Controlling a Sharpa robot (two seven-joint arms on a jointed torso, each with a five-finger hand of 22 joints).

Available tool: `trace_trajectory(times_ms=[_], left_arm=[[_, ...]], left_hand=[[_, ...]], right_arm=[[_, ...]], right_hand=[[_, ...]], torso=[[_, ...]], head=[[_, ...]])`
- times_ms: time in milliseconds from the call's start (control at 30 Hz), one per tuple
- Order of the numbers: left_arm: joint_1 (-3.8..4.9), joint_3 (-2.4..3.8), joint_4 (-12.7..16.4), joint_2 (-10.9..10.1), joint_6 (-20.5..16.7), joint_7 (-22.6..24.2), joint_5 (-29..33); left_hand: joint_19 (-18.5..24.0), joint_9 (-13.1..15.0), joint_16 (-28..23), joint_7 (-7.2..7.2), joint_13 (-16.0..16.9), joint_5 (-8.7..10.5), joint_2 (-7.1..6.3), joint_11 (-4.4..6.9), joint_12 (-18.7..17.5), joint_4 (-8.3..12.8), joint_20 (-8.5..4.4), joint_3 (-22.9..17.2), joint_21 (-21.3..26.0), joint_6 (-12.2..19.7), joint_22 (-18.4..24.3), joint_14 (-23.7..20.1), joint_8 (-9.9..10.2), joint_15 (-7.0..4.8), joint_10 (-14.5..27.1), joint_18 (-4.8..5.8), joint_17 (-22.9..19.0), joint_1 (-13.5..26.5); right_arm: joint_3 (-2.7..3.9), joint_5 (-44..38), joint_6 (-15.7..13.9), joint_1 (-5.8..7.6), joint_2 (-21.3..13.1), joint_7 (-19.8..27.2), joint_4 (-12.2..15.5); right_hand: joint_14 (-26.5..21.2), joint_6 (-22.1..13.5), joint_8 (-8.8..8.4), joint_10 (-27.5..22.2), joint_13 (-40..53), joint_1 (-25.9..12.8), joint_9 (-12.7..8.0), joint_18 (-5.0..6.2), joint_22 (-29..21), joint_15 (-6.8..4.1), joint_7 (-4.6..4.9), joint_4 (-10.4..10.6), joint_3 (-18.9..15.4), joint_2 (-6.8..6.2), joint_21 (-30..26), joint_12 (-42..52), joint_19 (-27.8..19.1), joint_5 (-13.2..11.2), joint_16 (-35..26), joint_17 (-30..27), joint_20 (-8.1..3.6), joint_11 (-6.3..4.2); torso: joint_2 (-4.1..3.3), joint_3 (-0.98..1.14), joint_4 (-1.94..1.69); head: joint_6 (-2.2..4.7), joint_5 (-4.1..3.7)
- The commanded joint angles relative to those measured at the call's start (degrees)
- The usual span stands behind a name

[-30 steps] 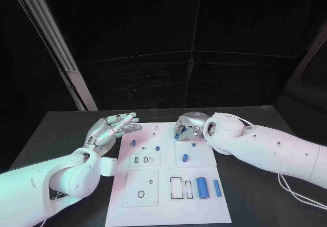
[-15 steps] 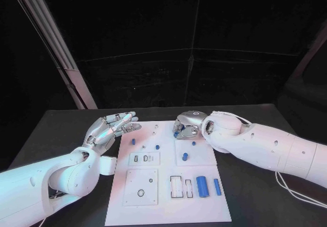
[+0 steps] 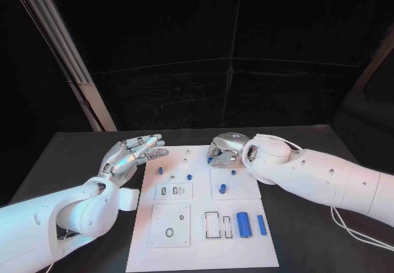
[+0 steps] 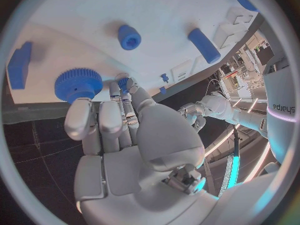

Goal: Assemble the parts on the task board

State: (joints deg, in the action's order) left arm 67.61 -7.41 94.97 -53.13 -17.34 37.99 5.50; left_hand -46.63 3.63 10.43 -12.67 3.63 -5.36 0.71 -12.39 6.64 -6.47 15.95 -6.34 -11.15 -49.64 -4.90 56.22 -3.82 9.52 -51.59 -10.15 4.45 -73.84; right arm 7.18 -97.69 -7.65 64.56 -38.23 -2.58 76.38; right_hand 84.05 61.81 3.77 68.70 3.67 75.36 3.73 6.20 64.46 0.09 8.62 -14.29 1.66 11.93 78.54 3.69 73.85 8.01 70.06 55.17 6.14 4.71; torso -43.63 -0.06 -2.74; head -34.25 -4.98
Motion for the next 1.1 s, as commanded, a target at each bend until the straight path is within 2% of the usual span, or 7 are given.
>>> trace_trajectory(times_ms=[33,133,467,733,933,967,1100], left_arm=[[0.15,0.05,0.2,-0.1,0.1,1.1,0.4],[0.19,0.05,0.2,-0.2,0.1,1.2,0.6],[0.24,0.05,-0.1,0.3,0.7,1.2,0.8],[0.32,0.05,-0.1,0.4,0.9,1.1,0.8],[0.41,0.06,-0.3,0.6,1.1,1.0,0.8],[0.42,0.06,-0.3,0.6,1.1,1.0,0.8],[0.43,0.06,-0.3,0.7,1.1,0.9,0.8]], left_hand=[[-0.5,-0.1,-0.3,-2.49,-0.1,0.26,0.15,0.10,-0.3,0.5,-0.01,0.0,0.2,0.6,0.1,0.2,0.2,0.09,0.5,-0.32,-0.1,0.3],[-0.5,-0.1,-0.3,-2.50,-0.1,0.26,0.17,0.09,-0.3,0.5,-0.01,0.0,0.2,0.6,0.1,0.2,0.2,0.09,0.5,-0.33,-0.1,0.3],[-0.5,-0.1,-0.3,-2.52,-0.1,0.26,0.20,0.08,-0.3,0.6,-0.01,0.0,0.2,0.7,0.1,0.3,0.2,0.09,0.5,-0.33,-0.1,0.2],[-0.6,-0.1,-0.3,-2.53,-0.1,0.26,0.22,0.07,-0.3,0.6,-0.01,0.0,0.2,0.7,0.1,0.3,0.2,0.10,0.5,-0.33,-0.1,0.2],[-0.6,-0.1,-0.3,-2.53,-0.1,0.26,0.22,0.07,-0.3,0.6,-0.01,0.0,0.2,0.7,0.1,0.3,0.2,0.10,0.5,-0.33,-0.1,0.2],[-0.6,-0.1,-0.3,-2.53,-0.1,0.26,0.22,0.07,-0.3,0.6,-0.01,0.0,0.2,0.7,0.1,0.3,0.2,0.10,0.5,-0.33,-0.1,0.2],[-0.6,-0.1,-0.3,-2.53,-0.1,0.26,0.22,0.07,-0.3,0.6,-0.01,0.0,0.2,0.7,0.1,0.3,0.2,0.10,0.5,-0.33,-0.1,0.2]], right_arm=[[0.05,2.3,-6.9,0.16,-0.1,0.6,0.2],[0.05,2.1,-9.8,0.18,0.3,-0.2,0.1],[0.06,1.2,-14.1,0.63,5.2,-1.8,-3.4],[0.05,1.1,-12.2,1.27,8.6,-2.2,-6.5],[0.04,0.8,-9.8,1.65,10.6,-2.7,-8.4],[0.04,0.8,-9.5,1.67,10.8,-2.7,-8.6],[0.03,-0.1,-7.7,1.73,11.6,-2.9,-9.5]], right_hand=[[0.9,0.6,0.05,0.4,0.0,-0.8,0.2,-0.99,0.2,-0.23,-0.16,0.1,0.4,0.11,0.4,0.1,0.5,0.0,0.3,0.1,-0.01,-0.14],[0.6,0.7,0.01,0.4,0.0,-0.8,0.2,-0.91,-0.1,-0.24,-0.20,0.2,1.5,0.09,0.3,0.0,0.1,-0.7,-0.1,-0.8,-0.03,-0.15],[0.5,0.6,-0.07,0.2,0.0,-1.0,0.2,-0.93,0.1,-0.18,-0.09,0.3,4.1,-0.91,0.5,-0.1,0.0,-1.4,0.1,-0.8,0.02,-0.08],[0.5,0.5,-0.06,0.2,0.0,-1.7,0.2,-0.94,0.4,-0.08,0.06,1.0,7.0,-2.22,0.7,0.0,-0.1,-1.5,0.5,-0.8,0.14,0.03],[0.4,0.5,-0.05,0.2,0.0,-2.5,0.2,-0.94,0.6,-0.01,0.10,2.2,10.9,-4.22,0.9,0.0,-0.2,-1.7,0.8,-0.8,0.22,0.09],[0.4,0.5,-0.03,0.2,0.0,-2.8,0.2,-0.95,0.6,0.02,0.13,3.0,13.1,-5.39,1.0,0.0,-0.3,-1.8,1.0,-1.0,0.26,0.11],[0.4,0.6,0.00,0.3,0.1,-3.0,0.2,-0.95,0.7,0.02,0.13,4.1,15.6,-6.86,1.1,0.1,-0.3,-1.8,1.2,-1.0,0.28,0.11]], torso=[[0.02,-0.18,-0.15],[0.00,-0.37,-0.31],[-0.17,-0.22,-0.60],[-0.47,-0.35,-0.94],[-0.57,-0.37,-0.96],[-0.55,-0.36,-0.96],[-0.58,-0.41,-1.05]], head=[[0.22,-0.12],[0.28,-0.28],[0.20,-0.14],[0.38,-0.17],[0.30,-0.30],[0.23,-0.26],[0.00,-0.46]])
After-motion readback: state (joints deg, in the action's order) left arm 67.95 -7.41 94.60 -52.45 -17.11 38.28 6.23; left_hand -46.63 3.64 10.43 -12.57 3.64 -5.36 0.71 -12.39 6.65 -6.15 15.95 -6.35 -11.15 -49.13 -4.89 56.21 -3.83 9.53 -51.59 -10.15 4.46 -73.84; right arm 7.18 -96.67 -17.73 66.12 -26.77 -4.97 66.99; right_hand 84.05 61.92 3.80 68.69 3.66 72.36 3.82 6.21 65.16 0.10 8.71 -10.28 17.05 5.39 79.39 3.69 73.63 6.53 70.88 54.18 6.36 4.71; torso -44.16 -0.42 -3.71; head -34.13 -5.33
